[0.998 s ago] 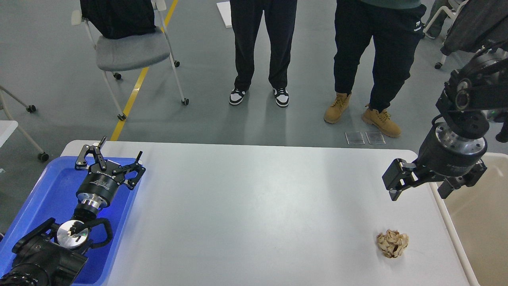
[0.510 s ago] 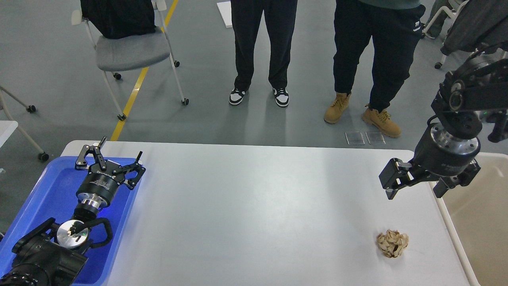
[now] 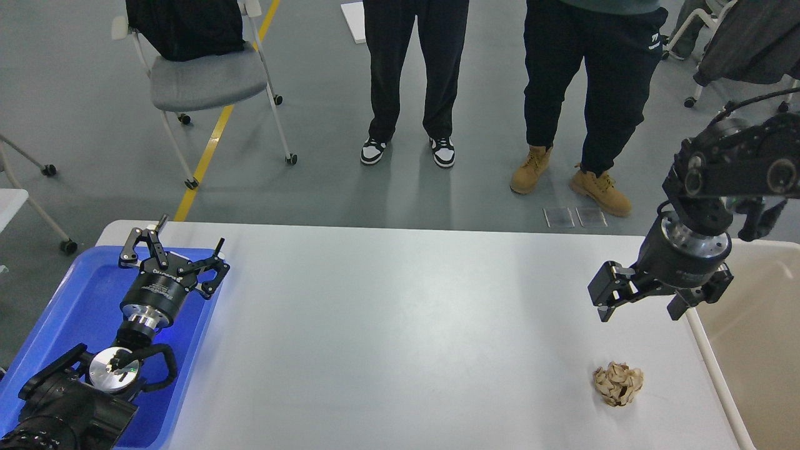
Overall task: Tidy desktop
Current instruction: 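Lower the open right gripper toward the crumpled beige paper ball, then close the right gripper on the paper ball and lift it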
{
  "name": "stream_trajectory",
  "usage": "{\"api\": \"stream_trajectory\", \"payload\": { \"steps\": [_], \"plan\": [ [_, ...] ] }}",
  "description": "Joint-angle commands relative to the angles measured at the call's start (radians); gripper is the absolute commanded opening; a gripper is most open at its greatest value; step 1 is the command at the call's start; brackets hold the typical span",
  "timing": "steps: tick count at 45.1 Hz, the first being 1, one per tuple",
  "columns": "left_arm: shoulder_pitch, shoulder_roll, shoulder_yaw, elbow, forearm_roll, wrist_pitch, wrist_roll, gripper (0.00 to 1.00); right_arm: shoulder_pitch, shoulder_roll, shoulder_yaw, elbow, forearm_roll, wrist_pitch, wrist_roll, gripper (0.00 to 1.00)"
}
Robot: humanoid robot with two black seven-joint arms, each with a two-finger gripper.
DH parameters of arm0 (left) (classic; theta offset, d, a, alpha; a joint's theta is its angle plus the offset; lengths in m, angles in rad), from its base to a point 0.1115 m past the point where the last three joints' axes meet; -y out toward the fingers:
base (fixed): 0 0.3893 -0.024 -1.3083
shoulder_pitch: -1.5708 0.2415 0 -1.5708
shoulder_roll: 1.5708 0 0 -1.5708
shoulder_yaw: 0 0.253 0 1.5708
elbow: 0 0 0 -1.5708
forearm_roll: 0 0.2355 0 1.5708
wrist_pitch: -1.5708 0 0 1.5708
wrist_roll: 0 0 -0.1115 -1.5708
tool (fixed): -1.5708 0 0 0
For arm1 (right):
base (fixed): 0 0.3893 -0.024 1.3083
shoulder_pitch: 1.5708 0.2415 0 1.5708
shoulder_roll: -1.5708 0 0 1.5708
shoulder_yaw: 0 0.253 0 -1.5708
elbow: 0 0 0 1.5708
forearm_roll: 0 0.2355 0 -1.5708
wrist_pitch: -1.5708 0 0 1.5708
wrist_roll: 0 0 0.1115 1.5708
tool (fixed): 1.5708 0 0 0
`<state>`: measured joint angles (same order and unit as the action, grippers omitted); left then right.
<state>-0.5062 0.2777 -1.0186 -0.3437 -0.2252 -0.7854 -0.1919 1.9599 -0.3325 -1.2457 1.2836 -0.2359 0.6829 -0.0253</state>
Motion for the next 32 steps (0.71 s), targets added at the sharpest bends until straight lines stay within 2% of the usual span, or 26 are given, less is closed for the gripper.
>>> {"api": "stream_trajectory", "payload": {
  "steps": [1, 16, 32],
  "plan": [
    [0.0, 0.0, 0.0, 0.0, 0.0, 0.0, 0.0, 1.0, -0.176, -0.006, 0.089, -0.107, -0.062, -0.023, -0.001, 1.0],
    [0.0, 0.0, 0.0, 0.0, 0.0, 0.0, -0.001, 1.0, -0.374, -0.003, 0.175, -0.196, -0.126, -0.091, 0.001, 1.0],
    [0.0, 0.0, 0.0, 0.0, 0.0, 0.0, -0.001, 1.0, -0.481, 0.006, 0.213, -0.267, -0.158, -0.155, 0.001, 1.0]
  ]
}}
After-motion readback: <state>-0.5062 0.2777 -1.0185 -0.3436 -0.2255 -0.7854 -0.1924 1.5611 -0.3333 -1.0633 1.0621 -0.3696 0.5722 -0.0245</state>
